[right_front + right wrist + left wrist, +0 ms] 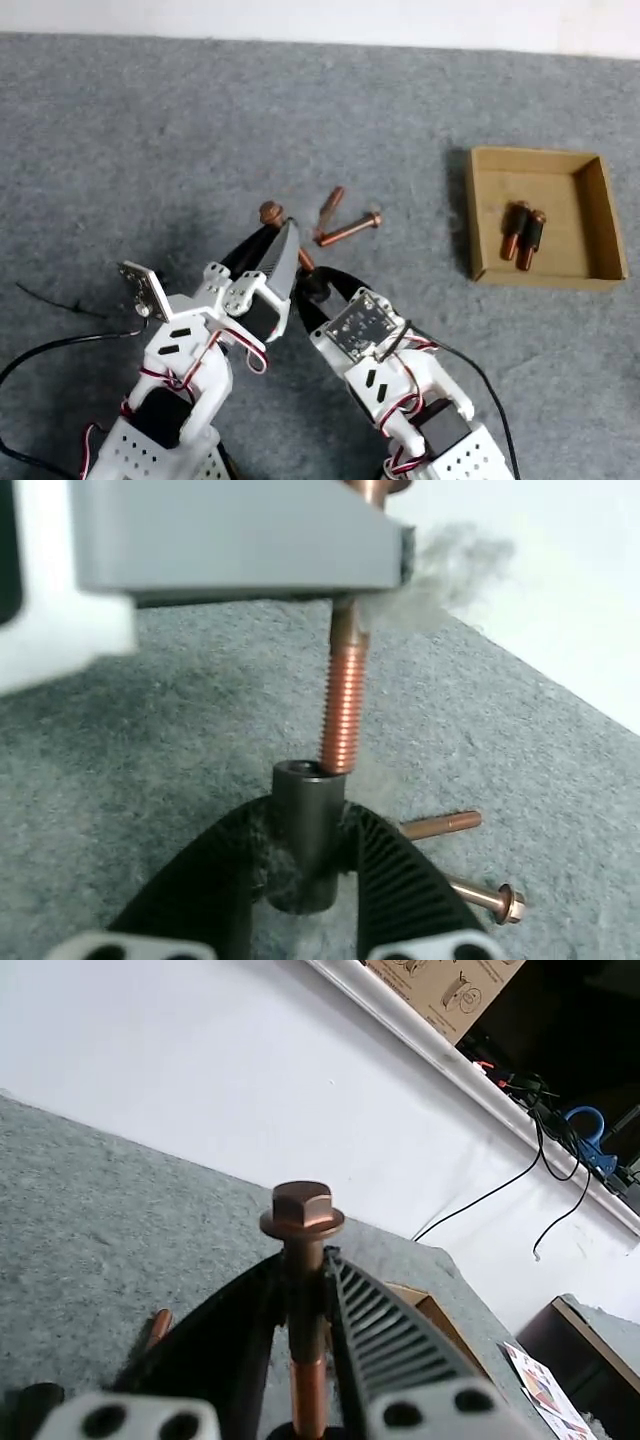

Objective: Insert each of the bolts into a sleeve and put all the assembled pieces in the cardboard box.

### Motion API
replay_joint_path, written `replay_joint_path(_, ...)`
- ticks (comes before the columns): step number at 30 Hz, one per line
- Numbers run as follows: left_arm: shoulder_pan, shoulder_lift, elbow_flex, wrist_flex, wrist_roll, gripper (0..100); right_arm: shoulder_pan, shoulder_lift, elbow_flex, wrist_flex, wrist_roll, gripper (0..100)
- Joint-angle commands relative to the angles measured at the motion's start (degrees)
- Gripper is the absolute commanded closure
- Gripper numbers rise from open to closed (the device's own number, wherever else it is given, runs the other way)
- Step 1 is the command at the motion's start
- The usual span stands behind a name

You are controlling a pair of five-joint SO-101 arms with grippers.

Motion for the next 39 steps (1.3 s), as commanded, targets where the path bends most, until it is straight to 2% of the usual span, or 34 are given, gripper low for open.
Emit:
replay_joint_path(1, 1.8, 0.13, 0.66, 1.49, 0.35, 100, 0.48, -1.27, -2.59, -2.07, 0.35, 99.4)
replay_joint_path(35, 2.42, 0.13, -0.66, 2.2, 0.53, 100, 2.33, -1.27, -2.59, -2.07, 0.44, 99.4)
replay_joint_path(39, 6.99, 0.13, -0.13, 5.98, 0.09, 100, 2.33, -1.27, -2.59, -2.07, 0.44, 99.4)
